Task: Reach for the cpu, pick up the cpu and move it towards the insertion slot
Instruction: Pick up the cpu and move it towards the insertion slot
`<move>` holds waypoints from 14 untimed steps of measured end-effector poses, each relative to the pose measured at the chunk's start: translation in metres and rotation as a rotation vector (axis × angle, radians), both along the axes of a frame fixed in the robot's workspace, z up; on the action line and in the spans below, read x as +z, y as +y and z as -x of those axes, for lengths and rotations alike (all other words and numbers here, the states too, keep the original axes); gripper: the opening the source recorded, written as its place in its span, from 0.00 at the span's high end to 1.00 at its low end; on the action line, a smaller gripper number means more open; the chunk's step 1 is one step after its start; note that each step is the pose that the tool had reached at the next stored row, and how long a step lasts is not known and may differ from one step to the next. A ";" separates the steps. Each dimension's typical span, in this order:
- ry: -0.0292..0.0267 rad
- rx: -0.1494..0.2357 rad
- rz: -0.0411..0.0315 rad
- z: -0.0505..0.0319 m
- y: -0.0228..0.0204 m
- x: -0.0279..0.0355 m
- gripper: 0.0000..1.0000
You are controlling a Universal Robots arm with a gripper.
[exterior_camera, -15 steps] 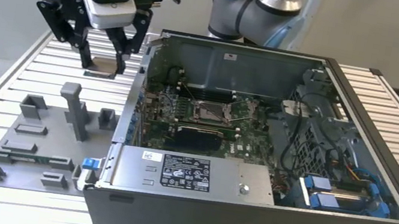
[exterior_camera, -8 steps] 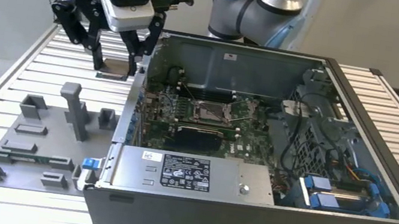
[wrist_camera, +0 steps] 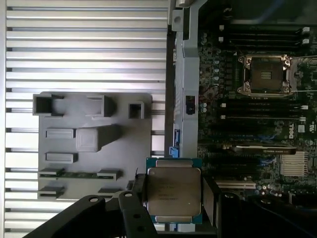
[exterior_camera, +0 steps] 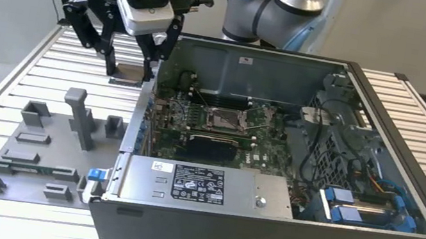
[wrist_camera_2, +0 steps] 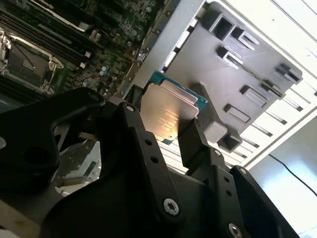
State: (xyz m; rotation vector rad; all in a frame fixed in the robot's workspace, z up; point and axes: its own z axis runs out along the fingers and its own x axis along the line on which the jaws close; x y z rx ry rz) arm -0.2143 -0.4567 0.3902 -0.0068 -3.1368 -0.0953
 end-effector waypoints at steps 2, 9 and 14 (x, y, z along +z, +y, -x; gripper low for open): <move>0.0000 0.000 0.0000 -0.0023 0.0000 -0.0001 1.00; 0.0000 0.000 0.0000 -0.0134 0.0000 -0.0002 1.00; 0.0000 0.000 0.0000 -0.0265 0.0000 -0.0003 1.00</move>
